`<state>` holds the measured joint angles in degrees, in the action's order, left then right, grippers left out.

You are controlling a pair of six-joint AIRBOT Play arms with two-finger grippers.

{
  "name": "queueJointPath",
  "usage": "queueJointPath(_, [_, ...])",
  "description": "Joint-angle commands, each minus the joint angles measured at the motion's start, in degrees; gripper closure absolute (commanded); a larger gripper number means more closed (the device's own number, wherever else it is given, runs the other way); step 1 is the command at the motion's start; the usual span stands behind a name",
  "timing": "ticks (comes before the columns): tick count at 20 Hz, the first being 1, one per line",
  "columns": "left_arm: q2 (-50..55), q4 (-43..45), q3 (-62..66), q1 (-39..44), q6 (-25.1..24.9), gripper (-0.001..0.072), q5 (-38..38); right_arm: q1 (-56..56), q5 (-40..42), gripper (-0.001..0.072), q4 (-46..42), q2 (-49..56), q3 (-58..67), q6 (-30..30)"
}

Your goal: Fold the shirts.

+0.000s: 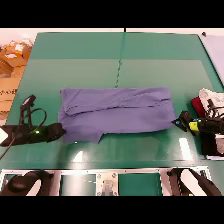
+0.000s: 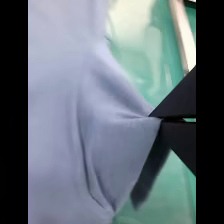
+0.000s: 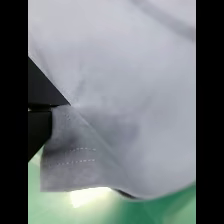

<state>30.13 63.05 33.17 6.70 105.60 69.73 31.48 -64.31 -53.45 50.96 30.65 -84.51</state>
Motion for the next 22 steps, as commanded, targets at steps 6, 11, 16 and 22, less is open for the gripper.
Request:
queueJointPath(6, [23.15,-1.29,13.25,-0.04,-6.75,0.0688,-16.26,-9.49,9.94,0.0693,7.98,12.31,13.79,0.94])
queueJointPath(11, [44.61,2.47,32.02,-0.15,-7.96,0.0689,-16.81,-12.57,13.57,0.0693,8.28,28.48,26.29,0.94])
queueJointPath(16, [60.87,2.78,43.89,-0.15,-8.15,0.0683,-24.11,-15.10,17.18,0.0415,11.72,43.85,37.92,0.98])
queueJointPath(22, [63.08,2.62,52.57,-5.60,-7.50,0.0060,-25.59,-6.93,5.73,0.0222,10.71,48.37,53.66,8.72])
